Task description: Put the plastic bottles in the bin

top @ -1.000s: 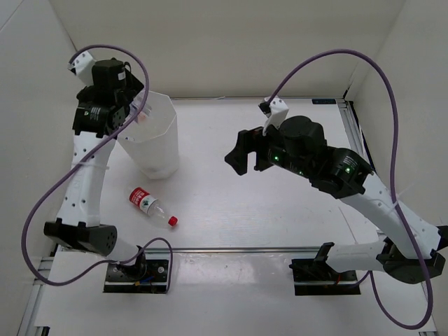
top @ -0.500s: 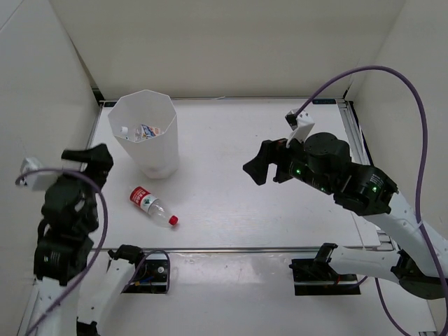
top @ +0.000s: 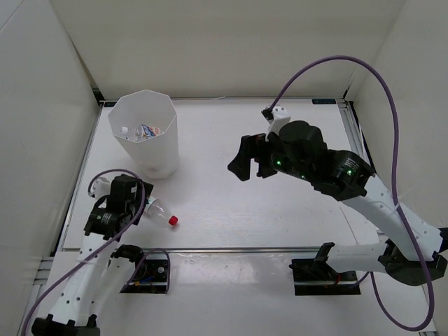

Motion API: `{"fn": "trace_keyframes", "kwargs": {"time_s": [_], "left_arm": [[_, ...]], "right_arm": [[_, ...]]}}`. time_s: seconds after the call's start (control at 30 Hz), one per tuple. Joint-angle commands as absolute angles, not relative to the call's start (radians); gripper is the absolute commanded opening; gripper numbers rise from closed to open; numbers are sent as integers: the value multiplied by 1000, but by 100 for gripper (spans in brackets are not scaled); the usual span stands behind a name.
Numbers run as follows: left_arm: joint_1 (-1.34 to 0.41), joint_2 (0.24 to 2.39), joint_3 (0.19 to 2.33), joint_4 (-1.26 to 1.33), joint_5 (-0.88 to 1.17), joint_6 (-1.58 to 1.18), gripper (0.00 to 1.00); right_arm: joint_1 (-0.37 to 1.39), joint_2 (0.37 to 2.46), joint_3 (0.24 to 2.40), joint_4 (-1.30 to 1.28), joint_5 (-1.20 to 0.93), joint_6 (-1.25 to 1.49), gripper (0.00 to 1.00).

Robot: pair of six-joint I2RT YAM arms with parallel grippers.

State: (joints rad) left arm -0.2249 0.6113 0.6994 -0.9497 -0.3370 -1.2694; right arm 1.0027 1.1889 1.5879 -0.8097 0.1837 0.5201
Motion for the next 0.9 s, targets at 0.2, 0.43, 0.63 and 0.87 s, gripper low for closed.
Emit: {"fn": "trace_keyframes", "kwargs": {"time_s": [0.2, 0.43, 0.63, 0.87], "left_arm": [[-166, 701, 525, -801, -221, -1336, 100], [-14, 713, 342, -559, 27, -1220, 100], [110, 678, 279, -489, 178, -1054, 69], [163, 470, 627, -812, 231, -1012, 66]], "right_arm": [[1005, 1056, 1540, -857, 187, 580, 100], [1005, 960, 1502, -907, 242, 618, 100], [1005, 934, 1479, -907, 279, 627, 100], [1005, 992, 1491, -876, 256, 627, 100]]}}
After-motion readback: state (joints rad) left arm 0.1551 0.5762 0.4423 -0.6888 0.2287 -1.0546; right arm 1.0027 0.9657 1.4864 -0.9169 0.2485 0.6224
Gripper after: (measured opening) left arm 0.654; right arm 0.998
